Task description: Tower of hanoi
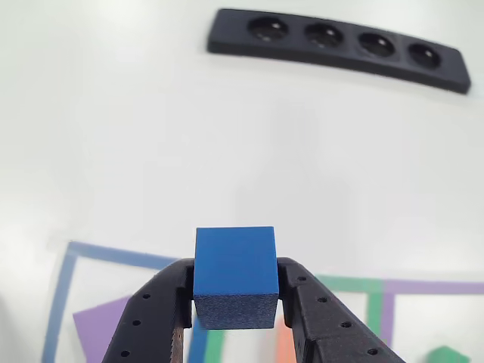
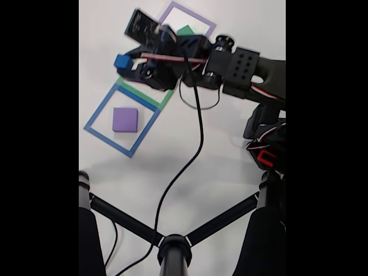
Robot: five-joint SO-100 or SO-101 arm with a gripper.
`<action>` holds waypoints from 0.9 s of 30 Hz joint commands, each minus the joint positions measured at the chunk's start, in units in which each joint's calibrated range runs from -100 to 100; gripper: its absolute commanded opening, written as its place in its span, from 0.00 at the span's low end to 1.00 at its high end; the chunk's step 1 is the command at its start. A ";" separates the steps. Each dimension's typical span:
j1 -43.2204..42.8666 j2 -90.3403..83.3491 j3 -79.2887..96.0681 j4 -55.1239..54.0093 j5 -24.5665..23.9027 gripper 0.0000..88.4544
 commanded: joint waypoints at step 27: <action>31.92 -15.37 -24.03 45.52 0.00 0.02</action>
